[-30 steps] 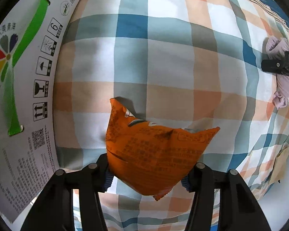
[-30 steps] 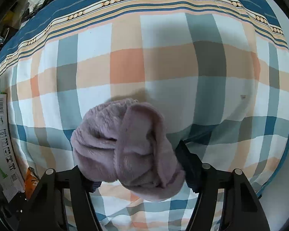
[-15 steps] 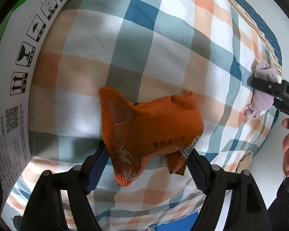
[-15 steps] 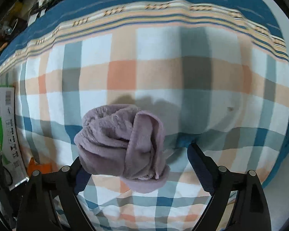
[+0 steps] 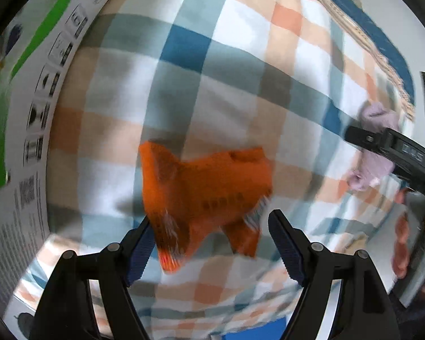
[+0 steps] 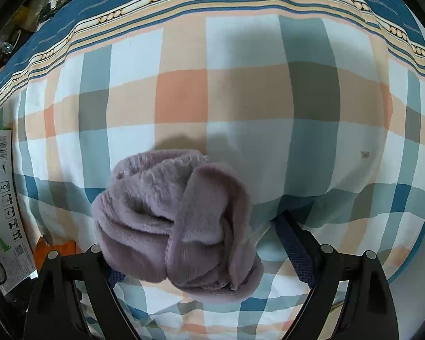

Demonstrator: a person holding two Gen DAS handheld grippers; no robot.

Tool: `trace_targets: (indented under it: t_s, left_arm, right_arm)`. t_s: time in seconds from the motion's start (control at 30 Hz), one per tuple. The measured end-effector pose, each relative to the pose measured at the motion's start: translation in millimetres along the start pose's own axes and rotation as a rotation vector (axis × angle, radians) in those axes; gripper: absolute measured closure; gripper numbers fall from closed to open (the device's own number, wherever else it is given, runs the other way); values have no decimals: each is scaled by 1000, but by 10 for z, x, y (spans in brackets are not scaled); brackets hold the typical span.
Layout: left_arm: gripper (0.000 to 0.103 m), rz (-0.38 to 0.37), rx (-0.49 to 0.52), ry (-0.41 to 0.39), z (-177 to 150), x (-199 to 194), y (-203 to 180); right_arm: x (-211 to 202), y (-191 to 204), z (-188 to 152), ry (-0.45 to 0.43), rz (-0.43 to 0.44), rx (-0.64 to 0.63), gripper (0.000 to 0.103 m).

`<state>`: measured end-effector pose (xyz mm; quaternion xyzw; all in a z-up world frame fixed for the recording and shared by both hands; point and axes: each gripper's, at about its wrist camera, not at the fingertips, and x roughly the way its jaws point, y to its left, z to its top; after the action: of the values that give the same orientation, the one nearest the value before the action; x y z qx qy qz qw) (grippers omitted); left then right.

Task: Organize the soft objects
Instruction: 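Carry both items into the box and open both tools to drop them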

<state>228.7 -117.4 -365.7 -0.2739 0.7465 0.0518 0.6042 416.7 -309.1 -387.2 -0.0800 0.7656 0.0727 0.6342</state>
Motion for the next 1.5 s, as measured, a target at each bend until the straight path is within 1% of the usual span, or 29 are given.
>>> trace_targets:
  t_s: [0.07,0.17,0.23,0.27,0.3,0.33,0.4,0.47,0.5,0.57,0.67,0.77,0.87,0.93,0.97,1.03,1.1,1.2,1.3,1.4,1.43,1.5]
  left_arm:
    - [26,13,-6,14,68,67,8]
    - [26,30,-18,14,126,111,-6]
    - [28,53,7,2,136,113,-55]
    - [31,68,17,-6,137,108,-67]
    - [38,91,27,-18,125,102,-78]
    - [44,108,43,-28,115,99,-99]
    - [49,122,58,-43,101,94,-122]
    - [51,126,67,-54,102,64,-91]
    - [51,130,75,-61,109,22,-43]
    - [52,146,99,-71,78,25,-82]
    - [53,158,132,-88,21,-36,-96]
    - [53,155,167,-113,-76,-98,-182]
    - [53,145,212,-144,-191,-263,-189]
    - [53,125,237,-168,-275,-403,-193]
    - [53,118,250,-178,-258,-455,-210]
    - [53,104,270,-207,-272,-642,-215]
    - [53,88,291,-238,-315,-855,-145]
    - [53,50,307,-286,-382,-1232,39]
    - [53,25,317,-329,-485,-1529,208]
    - [53,21,319,-370,-512,-1884,536]
    - [53,27,316,-387,-513,-2028,690]
    - [53,29,306,-405,-493,-2248,983]
  right_arm:
    - [-6,-25,52,0,-3,10,10]
    - [-28,-83,150,1,-7,16,10]
    - [-27,-33,180,-3,-10,24,11]
    - [-27,-30,181,-6,-11,31,13]
    - [-27,-47,211,-6,-11,35,15]
    - [-42,-76,190,-8,-11,40,18]
    - [-84,-107,148,-10,-13,48,26]
    - [-157,-84,125,-12,-14,51,36]
    - [-188,-75,126,-14,-23,52,39]
    - [-215,-32,60,-21,-43,47,51]
    - [-324,27,28,-28,-73,41,57]
    - [-418,55,-28,-34,-84,47,58]
    - [-523,89,-132,-47,-81,57,59]
    - [-634,122,-228,-66,-66,64,59]
    - [-685,136,-262,-74,-58,66,59]
    - [-837,194,-376,-100,-36,74,59]
    - [-952,333,-464,-124,-14,76,59]
    - [-1219,548,-663,-172,24,74,59]
    - [-1530,852,-883,-222,73,67,59]
    - [-1750,1264,-1174,-268,135,47,59]
    - [-1710,1406,-1254,-279,150,41,59]
    - [-1783,1697,-1475,-303,190,27,59]
